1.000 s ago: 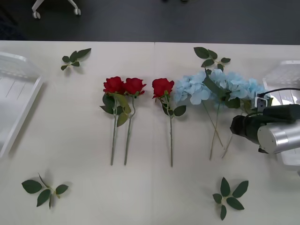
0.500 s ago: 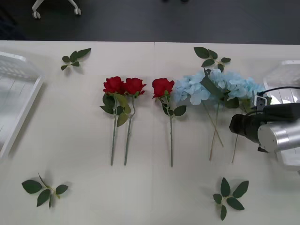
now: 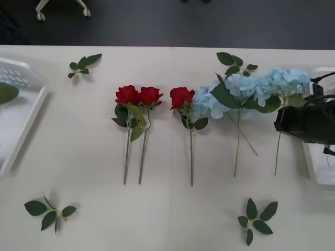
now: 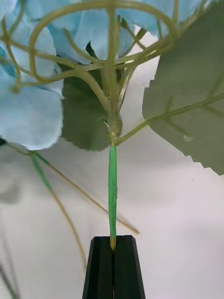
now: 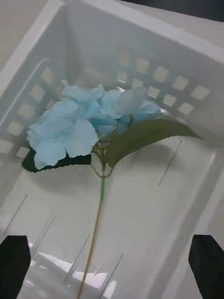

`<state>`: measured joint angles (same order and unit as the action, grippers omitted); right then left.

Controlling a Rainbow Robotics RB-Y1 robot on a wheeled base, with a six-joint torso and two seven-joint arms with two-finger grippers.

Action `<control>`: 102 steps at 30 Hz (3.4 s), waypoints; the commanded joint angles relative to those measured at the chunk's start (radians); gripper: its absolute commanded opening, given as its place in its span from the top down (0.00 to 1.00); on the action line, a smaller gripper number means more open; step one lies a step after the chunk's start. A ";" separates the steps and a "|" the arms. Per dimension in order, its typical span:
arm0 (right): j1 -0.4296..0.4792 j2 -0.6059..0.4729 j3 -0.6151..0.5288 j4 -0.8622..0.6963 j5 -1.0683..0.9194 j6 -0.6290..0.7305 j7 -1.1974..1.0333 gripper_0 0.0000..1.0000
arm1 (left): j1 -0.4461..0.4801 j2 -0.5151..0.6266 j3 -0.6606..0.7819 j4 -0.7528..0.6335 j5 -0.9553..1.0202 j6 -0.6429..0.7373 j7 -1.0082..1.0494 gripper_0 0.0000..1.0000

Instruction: Put the red flowers into the right box and the blue flowers into the left box

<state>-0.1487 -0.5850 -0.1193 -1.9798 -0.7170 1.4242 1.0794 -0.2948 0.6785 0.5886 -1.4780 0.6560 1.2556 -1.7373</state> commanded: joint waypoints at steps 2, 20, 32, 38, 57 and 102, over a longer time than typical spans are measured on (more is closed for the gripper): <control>0.035 -0.027 -0.076 -0.134 -0.082 0.047 0.083 1.00 | 0.043 0.033 0.008 -0.091 0.136 -0.008 -0.036 0.00; 0.169 -0.029 -0.172 -0.413 -0.407 0.042 0.404 1.00 | 0.138 -0.154 0.080 -0.375 0.642 0.203 -0.231 0.00; 0.167 0.024 -0.128 -0.508 -0.430 -0.038 0.442 1.00 | 0.092 -0.255 0.097 -0.383 0.946 0.401 -0.324 0.00; 0.162 0.094 -0.109 -0.493 -0.484 -0.142 0.588 1.00 | 0.039 -0.300 0.097 -0.383 1.019 0.512 -0.341 0.00; 0.050 0.307 0.174 -0.441 -0.338 -0.226 0.852 1.00 | -0.081 -0.441 0.099 -0.280 1.008 0.664 -0.708 0.00; -0.315 0.128 0.733 -0.123 -0.438 -0.984 0.841 1.00 | -0.056 -0.534 -0.067 -0.119 0.965 0.664 -0.887 0.00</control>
<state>-0.4465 -0.4588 0.6000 -2.0807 -1.1526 0.4525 1.8910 -0.3739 0.1558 0.5481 -1.5882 1.6293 1.9157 -2.5687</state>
